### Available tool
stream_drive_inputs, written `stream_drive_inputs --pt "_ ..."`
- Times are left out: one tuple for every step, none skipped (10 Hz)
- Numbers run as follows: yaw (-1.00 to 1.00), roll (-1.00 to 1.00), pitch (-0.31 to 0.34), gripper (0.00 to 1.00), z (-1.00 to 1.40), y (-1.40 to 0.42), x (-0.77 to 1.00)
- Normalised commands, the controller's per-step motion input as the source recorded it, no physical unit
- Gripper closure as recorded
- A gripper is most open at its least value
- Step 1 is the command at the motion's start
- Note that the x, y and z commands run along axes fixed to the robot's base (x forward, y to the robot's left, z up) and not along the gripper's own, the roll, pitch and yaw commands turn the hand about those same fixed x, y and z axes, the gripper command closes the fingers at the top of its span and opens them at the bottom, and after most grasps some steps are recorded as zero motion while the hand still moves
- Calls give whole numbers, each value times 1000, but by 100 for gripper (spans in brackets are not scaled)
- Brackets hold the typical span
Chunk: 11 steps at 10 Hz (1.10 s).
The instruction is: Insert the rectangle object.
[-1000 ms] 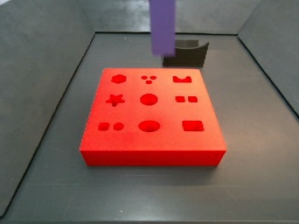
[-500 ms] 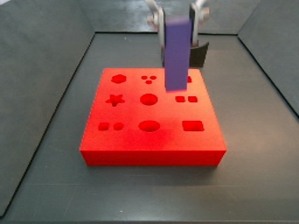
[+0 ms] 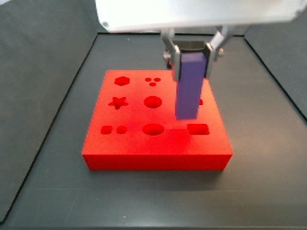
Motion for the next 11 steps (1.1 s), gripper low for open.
stream_drive_inputs --pt "0 344 251 100 -260 -194 837" --pt "0 316 229 100 -220 -206 849" --pt "0 191 134 100 -266 -231 746" --pt "0 39 20 100 -189 -157 666" --pt "0 0 0 100 -126 -66 577" --pt "0 0 0 100 -137 -11 523" --pt "0 71 0 100 -177 0 466" --pt "-49 131 23 100 -209 63 340" --pt "-126 134 44 100 -203 69 0" --pt "-160 103 47 100 -143 91 -69" --pt "-140 24 0 100 -54 97 -214"
